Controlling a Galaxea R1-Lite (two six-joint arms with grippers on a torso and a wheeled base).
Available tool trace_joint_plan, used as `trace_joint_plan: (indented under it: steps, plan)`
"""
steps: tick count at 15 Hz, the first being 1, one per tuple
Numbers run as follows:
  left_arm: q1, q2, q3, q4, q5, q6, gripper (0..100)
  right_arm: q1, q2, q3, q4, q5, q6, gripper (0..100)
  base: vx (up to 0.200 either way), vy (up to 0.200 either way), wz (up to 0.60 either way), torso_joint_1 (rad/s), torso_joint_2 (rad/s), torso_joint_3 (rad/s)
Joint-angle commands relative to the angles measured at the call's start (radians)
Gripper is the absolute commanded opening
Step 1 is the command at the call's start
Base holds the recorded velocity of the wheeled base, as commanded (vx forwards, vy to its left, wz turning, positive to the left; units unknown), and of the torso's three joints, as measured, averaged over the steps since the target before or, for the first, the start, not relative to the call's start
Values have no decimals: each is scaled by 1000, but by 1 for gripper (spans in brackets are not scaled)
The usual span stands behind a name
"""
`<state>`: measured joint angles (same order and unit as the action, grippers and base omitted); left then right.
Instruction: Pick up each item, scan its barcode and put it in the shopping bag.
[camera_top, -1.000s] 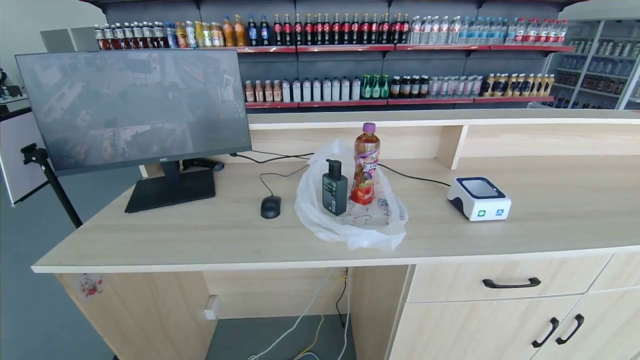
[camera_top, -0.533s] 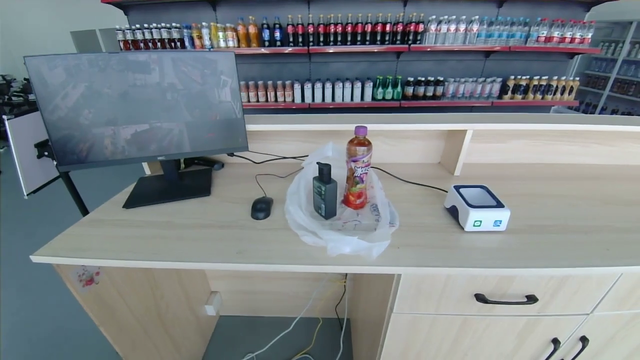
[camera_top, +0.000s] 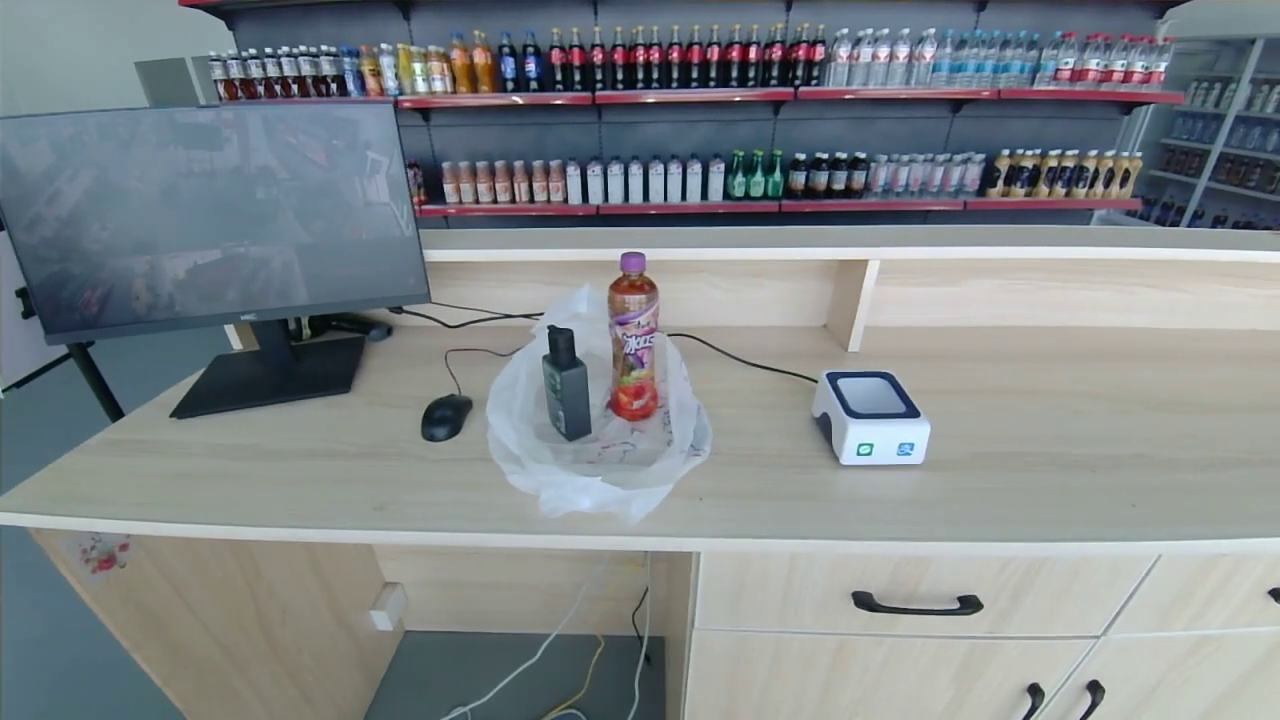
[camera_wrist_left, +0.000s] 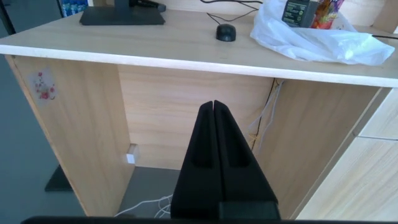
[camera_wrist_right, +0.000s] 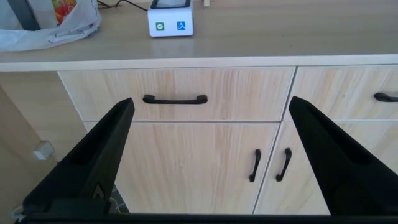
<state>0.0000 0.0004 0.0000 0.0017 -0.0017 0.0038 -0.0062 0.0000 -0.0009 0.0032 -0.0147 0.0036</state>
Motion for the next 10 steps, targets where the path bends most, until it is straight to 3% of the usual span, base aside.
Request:
trace_joint_plan:
  steps: [1,10]
  plan:
    - [0,0,0,0,0,1,0,0,0,-1,0,-1,1,100,0,-200,0,2,2,2]
    - [0,0,0,0,0,-2,0,0,0,-1,0,-1,1,100,0,-200,0,3,1,1]
